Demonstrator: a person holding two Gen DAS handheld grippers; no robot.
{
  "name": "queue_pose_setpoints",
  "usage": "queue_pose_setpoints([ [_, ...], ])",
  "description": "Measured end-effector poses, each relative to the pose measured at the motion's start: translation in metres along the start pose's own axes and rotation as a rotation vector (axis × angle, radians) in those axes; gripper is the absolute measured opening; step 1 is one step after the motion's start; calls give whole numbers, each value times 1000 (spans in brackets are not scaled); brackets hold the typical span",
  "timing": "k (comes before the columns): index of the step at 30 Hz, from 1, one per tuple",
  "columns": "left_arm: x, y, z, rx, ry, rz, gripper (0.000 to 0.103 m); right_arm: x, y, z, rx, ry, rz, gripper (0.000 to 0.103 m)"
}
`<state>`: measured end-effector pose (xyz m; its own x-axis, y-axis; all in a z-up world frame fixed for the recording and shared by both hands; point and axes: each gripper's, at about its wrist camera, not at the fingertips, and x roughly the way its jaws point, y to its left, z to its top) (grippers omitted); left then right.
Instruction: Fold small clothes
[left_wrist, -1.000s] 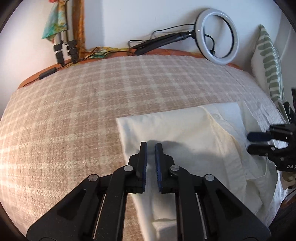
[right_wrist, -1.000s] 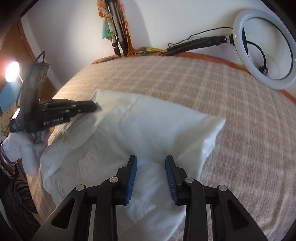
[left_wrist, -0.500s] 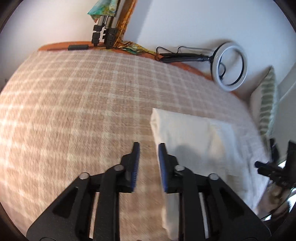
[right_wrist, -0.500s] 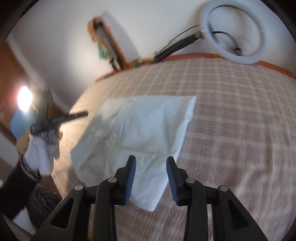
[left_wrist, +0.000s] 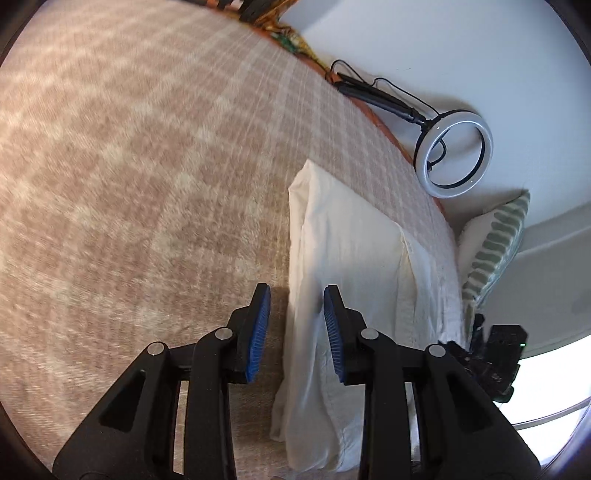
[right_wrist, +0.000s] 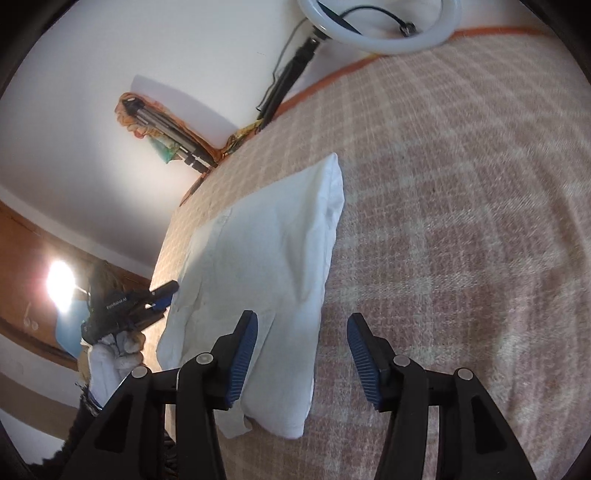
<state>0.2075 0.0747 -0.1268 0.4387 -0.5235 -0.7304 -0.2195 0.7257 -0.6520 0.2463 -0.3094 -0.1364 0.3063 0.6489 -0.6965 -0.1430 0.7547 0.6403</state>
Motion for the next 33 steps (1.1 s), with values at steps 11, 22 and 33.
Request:
queue_pose_setpoints([
  [11,27,-11,9,-19,28,-67,28,34,-15,17,88,16,88,38],
  [22,35,-38,9,98,-13,25,11,41,12,22,12,22,37,25],
  [33,14,-90,-15,341,-150,163,5,20,59,18,-181,-66,-100,10],
])
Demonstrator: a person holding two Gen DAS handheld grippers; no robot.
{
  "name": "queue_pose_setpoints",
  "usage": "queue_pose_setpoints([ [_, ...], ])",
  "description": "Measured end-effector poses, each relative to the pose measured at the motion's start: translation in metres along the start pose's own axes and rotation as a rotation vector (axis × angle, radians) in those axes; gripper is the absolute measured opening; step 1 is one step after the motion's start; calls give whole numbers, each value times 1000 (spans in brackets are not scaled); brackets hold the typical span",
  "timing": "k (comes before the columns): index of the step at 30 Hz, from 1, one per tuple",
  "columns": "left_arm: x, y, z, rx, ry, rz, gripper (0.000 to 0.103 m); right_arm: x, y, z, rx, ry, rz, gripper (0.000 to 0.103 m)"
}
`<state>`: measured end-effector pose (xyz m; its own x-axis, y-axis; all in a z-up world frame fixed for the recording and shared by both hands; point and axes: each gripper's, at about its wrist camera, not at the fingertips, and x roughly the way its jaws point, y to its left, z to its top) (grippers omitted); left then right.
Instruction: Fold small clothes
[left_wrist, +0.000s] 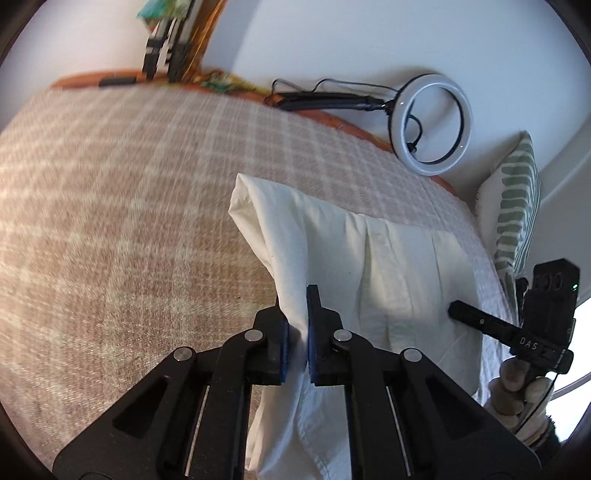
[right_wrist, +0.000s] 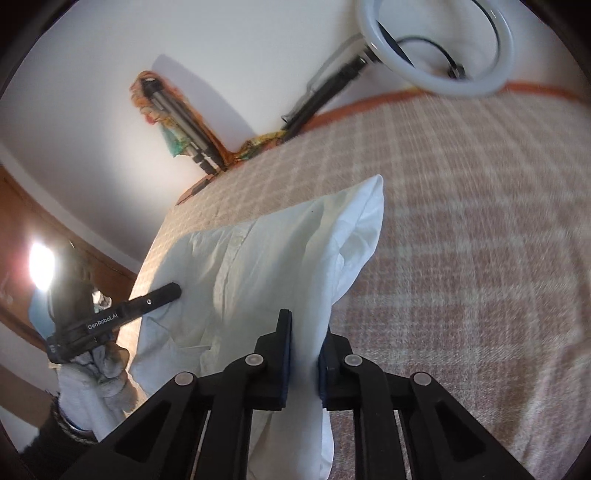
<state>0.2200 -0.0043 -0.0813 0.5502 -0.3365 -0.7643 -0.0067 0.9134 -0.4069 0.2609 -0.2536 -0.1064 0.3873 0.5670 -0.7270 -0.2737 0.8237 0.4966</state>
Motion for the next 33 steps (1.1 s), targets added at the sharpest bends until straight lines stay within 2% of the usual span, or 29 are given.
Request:
queue_pose_setpoints([
  [8,-26,-40,-6,122,-93,10,5,-34,23,0,-127,-79,-61,9],
  [12,-33,-69,-9,195,-137,12,5,-54,23,1,-147,-122,-83,9],
  [18,-35,-101,-9,259,-167,-24,5,-80,19,7,-156,-167,-104,9],
  [26,-5,-151,1,292,-156,-88,5,-107,8,21,-205,-203,-139,8],
  [30,19,-179,8,330,-150,-101,5,-119,-22,34,-165,-226,-138,8],
  [33,42,-200,17,344,-142,-117,5,-126,-46,49,-158,-230,-173,7],
])
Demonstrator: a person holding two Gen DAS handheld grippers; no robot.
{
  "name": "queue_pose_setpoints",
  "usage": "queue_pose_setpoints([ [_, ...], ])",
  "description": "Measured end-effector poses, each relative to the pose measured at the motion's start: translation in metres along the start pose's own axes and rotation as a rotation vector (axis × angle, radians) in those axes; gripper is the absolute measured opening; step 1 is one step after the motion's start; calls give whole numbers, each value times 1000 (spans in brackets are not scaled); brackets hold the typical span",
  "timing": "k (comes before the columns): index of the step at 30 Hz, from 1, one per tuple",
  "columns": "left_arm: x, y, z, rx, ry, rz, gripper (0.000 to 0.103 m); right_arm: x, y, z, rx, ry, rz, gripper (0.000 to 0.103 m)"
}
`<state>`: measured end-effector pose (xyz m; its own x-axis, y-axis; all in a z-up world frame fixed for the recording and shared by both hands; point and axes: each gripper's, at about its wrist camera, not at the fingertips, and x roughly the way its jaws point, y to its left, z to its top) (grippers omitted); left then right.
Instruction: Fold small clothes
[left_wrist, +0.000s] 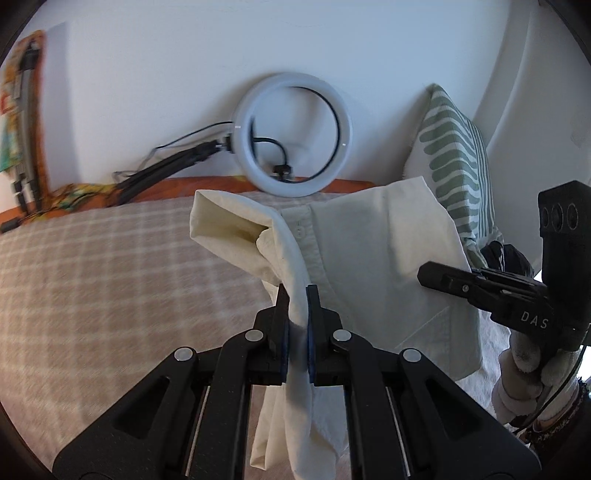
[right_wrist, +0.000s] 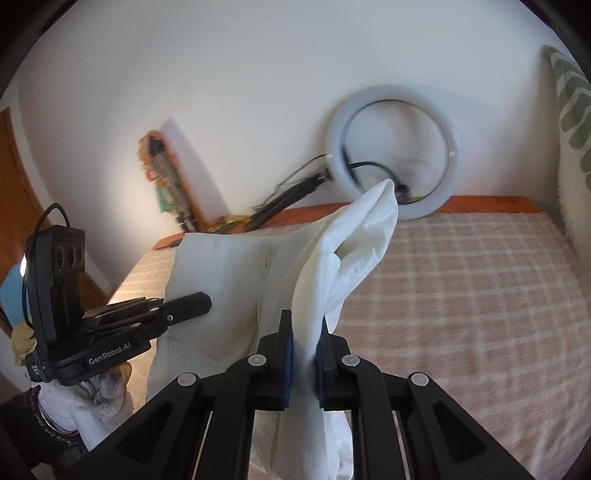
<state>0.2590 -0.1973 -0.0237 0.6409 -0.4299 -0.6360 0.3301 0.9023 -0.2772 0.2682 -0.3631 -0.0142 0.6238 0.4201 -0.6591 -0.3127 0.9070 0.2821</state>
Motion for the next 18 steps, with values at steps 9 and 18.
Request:
queue_pose_setpoints([
  [9,89,-41,42,10,5,-35,5,11,-78,44,-11,-10,-90,7],
  [18,168,-67,70,2,0,-47,5,39,-154,79,29,-32,-130,7],
])
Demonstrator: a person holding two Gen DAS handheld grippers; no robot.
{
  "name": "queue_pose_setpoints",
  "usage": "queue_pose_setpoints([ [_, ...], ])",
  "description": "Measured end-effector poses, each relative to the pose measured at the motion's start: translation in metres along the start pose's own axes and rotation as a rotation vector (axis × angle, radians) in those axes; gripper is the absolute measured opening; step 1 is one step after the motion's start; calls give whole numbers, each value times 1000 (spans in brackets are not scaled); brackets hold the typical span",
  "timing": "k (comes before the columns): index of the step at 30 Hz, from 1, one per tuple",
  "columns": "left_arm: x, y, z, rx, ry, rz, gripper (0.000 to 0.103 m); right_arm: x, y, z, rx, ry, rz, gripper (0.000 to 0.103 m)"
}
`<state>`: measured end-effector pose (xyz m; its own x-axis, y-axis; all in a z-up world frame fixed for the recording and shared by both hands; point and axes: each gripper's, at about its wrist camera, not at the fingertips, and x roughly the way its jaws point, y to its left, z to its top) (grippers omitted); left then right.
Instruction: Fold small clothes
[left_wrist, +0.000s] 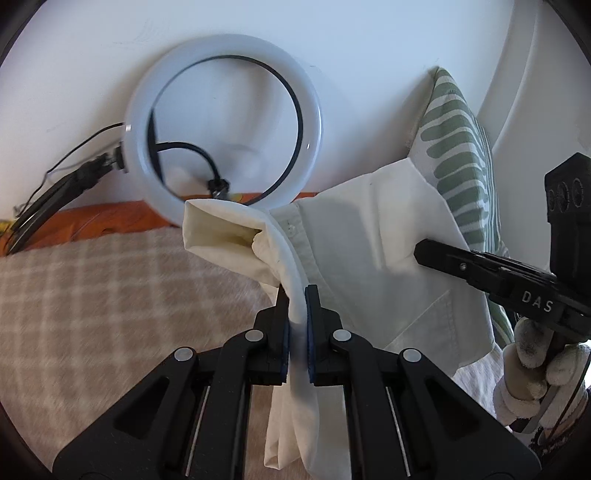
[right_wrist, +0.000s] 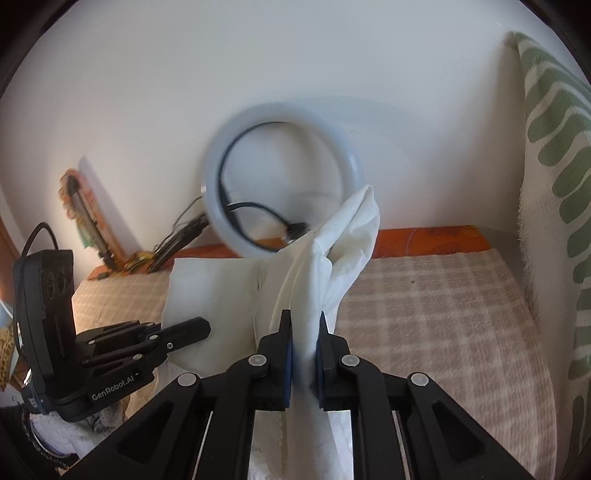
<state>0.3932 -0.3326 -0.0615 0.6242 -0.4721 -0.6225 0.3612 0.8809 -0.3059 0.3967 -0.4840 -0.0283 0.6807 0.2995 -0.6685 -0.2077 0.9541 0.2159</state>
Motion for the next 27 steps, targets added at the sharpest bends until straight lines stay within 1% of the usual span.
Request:
queue_pose_setpoints([
  [2,12,0,3,-2,-4,4,5,9,-13,4,8,3,-4,7],
  [7,37,9,6,-14,-11,9,5,33,-31,10,-2,18,-1,7],
  [10,46,20,4,-3,-1,49,5,47,-42,8,-15,45,-29,7],
  [12,52,28,1,9,29,90,5,58,-54,6,-9,78,-69,7],
  [14,58,40,-5,17,77,147,5,69,-67,2,3,123,-114,11],
  [16,61,49,-12,16,107,164,8,81,-81,-3,29,169,-167,14],
  [18,65,50,-17,51,114,193,13,87,-90,-9,44,190,-231,16],
  [19,67,49,-19,73,114,209,15,90,-93,-11,53,201,-249,21],
  [20,67,48,-20,82,113,216,15,91,-94,-14,57,209,-252,21],
  [23,63,46,-21,99,107,233,16,93,-87,-14,15,228,-300,22],
  [25,54,43,-20,103,88,237,16,88,-82,-11,3,219,-319,22],
  [27,41,38,-21,121,58,245,15,77,-77,-6,11,193,-313,23],
])
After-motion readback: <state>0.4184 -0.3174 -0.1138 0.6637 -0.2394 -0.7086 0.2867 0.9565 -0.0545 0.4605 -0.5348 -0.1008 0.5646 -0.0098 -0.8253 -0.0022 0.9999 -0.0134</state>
